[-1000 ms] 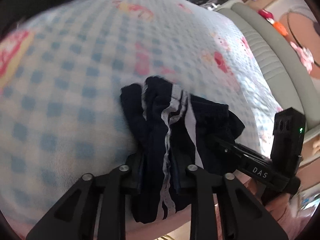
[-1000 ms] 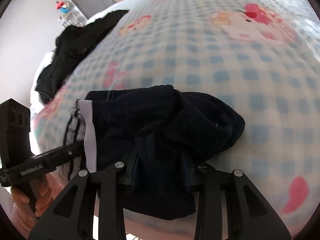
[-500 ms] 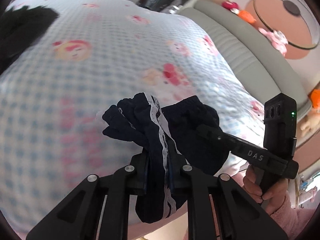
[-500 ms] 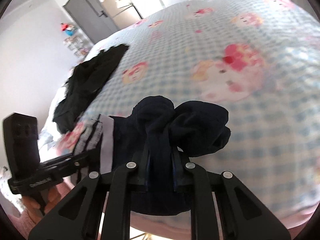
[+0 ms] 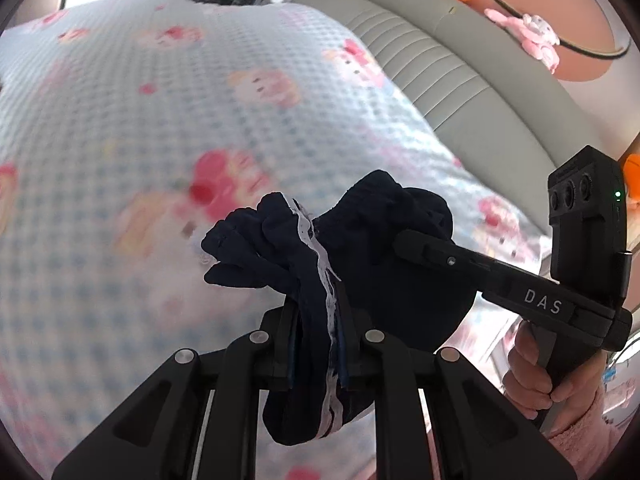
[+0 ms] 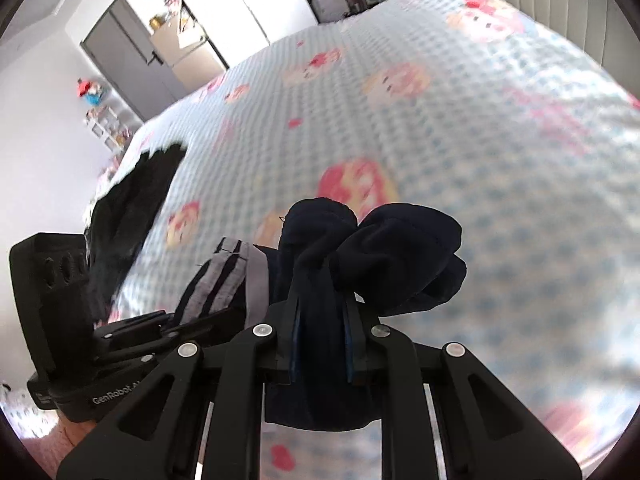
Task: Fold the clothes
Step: 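Grasp the folded navy bundle with both grippers and lift it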
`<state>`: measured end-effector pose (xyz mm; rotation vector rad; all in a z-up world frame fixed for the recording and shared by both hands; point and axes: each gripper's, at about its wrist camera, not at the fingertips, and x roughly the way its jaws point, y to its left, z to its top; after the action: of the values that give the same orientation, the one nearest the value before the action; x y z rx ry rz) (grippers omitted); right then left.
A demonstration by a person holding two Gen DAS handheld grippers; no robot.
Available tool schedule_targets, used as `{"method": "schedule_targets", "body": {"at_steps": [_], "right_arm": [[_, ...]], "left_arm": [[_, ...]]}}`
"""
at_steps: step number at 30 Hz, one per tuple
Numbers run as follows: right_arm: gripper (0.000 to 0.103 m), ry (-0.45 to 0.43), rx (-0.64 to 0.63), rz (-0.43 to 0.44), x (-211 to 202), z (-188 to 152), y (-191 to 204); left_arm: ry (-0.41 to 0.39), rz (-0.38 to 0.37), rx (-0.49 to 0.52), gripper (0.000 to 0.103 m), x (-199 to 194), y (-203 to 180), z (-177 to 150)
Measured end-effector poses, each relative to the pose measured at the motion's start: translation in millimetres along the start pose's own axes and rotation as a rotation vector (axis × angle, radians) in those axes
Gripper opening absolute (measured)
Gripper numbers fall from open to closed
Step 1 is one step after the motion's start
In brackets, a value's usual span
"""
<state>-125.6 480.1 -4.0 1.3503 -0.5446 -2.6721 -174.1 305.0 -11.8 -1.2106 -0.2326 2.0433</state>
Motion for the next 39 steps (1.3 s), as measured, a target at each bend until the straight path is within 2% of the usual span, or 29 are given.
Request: {"method": "schedule_targets", "body": {"at_steps": [5, 8, 11, 14, 17, 18, 19, 21, 22, 24, 25, 29, 32, 33, 35, 37, 38, 39], "right_arm": [[0.015, -0.087, -0.017, -0.037, -20.4, 65.7, -33.3], [0.015, -0.137, -0.037, -0.066, -26.3, 96.6, -52.2], [0.015, -0.167, -0.047, -0.104, -14.6, 120.0, -81.0], [0.015, -0.181, -0.111, -0.182, 15.0, 125.2, -108.1], [0.015, -0.100, -0.076, -0.210, 58.3, 119.9, -144.7], [0.015, -0.057, -0.049, -0.221, 74.5, 117.1, -160.0], [0.015, -0.008, -0.017, -0.235, 90.2, 113.3, -175.5], [0.019, 0.060, 0.052, -0.213, 110.4, 106.7, -201.0], [0.020, 0.054, 0.086, -0.179, 109.0, 105.4, -207.9], [0.023, 0.015, 0.115, -0.139, 93.7, 107.8, -210.6], [0.029, 0.000, 0.118, -0.142, 84.6, 109.7, -209.3], [0.031, -0.103, 0.092, -0.204, 45.2, 117.8, -192.9], [0.031, -0.129, -0.009, -0.168, 37.3, 115.3, -158.3], [0.031, -0.098, -0.067, -0.171, 45.0, 112.1, -145.4], [0.030, -0.011, -0.158, -0.232, 70.3, 102.4, -130.2], [0.027, 0.083, -0.151, -0.302, 96.1, 91.8, -138.0], [0.021, 0.118, -0.141, -0.321, 103.9, 86.5, -146.3], [0.018, 0.138, -0.137, -0.326, 107.1, 83.7, -154.6]], "left_arm": [[-0.052, -0.021, 0.039, 0.015, 27.2, -28.6, 56.6], [-0.084, -0.032, 0.028, 0.015, 52.9, -32.0, 84.0], [-0.083, -0.031, 0.007, 0.015, 93.8, -25.0, 101.6], [-0.054, -0.003, -0.007, 0.015, 144.2, -13.6, 111.3], [0.034, 0.028, -0.090, 0.015, 198.0, 12.5, 103.0], [0.069, 0.043, -0.124, 0.019, 212.3, 22.8, 97.1], [0.093, 0.042, -0.156, 0.028, 221.2, 32.3, 91.2], [0.107, 0.013, -0.202, 0.031, 223.9, 46.4, 81.0], [0.096, 0.002, -0.202, 0.034, 217.6, 49.0, 78.3], [0.053, 0.023, -0.178, 0.042, 199.1, 49.7, 78.7], [0.028, 0.040, -0.163, 0.042, 188.9, 49.4, 79.8], [-0.085, 0.040, -0.045, 0.041, 159.0, 26.2, 90.9], [-0.066, 0.029, 0.070, 0.041, 169.7, -3.0, 94.7], [-0.039, 0.024, 0.089, 0.041, 178.7, -8.6, 93.4], [0.037, 0.045, 0.089, 0.041, 203.3, -9.0, 89.1], [0.082, 0.080, 0.074, 0.039, 214.6, -0.2, 86.4], [0.099, 0.095, 0.066, 0.036, 218.1, 4.9, 85.1], [0.117, 0.109, 0.058, 0.029, 221.6, 10.0, 83.7]]}}
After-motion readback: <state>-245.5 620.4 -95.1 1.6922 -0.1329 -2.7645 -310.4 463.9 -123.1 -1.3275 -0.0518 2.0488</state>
